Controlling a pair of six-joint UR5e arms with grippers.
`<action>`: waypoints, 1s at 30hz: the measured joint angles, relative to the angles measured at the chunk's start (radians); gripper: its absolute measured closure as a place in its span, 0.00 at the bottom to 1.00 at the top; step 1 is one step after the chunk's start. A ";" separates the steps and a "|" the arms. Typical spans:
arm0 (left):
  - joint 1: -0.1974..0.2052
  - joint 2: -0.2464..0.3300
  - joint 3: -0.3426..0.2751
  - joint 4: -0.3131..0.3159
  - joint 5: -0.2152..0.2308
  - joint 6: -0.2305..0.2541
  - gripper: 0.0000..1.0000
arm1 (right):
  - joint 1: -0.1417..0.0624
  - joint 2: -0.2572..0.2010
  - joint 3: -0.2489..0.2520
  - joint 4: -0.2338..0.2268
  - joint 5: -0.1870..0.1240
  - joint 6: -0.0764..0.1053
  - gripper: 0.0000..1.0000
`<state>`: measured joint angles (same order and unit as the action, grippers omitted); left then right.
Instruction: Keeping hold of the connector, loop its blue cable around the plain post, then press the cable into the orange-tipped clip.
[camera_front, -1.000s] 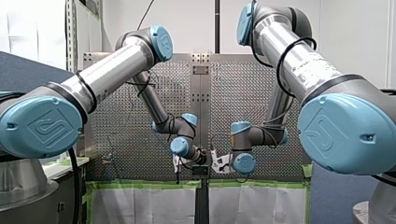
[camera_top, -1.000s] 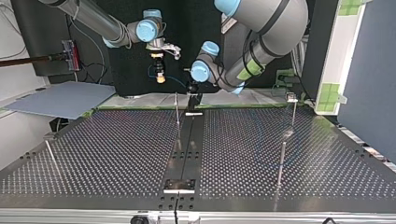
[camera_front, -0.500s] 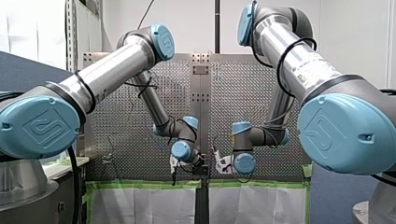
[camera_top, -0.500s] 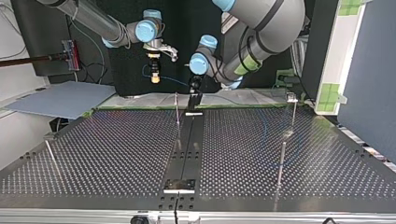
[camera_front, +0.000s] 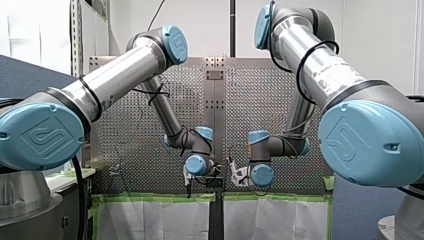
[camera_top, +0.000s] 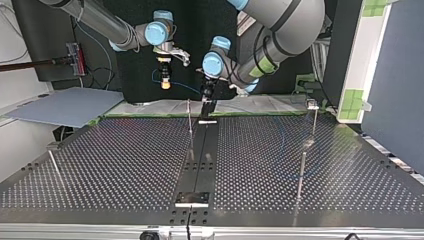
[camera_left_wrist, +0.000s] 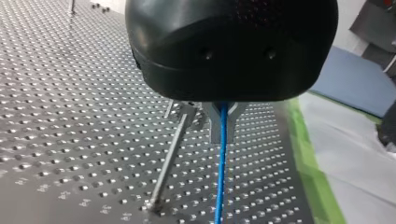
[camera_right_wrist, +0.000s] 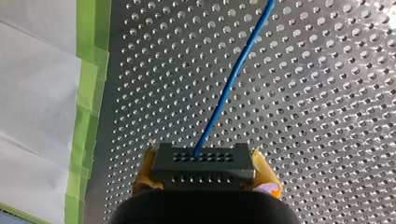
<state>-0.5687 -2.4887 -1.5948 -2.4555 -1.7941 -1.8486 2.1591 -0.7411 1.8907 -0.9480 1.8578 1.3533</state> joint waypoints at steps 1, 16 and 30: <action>0.002 0.000 0.000 0.008 -0.002 -0.001 1.00 | 0.000 0.000 0.000 0.000 0.000 0.000 1.00; 0.010 0.000 0.000 0.038 -0.043 0.040 1.00 | -0.006 0.000 -0.023 0.002 -0.009 -0.001 1.00; -0.028 -0.002 0.000 0.076 -0.111 0.146 1.00 | -0.014 0.023 -0.034 0.003 -0.014 0.001 1.00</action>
<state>-0.5965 -2.4909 -1.5950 -2.3796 -1.9053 -1.7023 2.1450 -0.7183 1.8563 -0.9445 1.8441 1.3539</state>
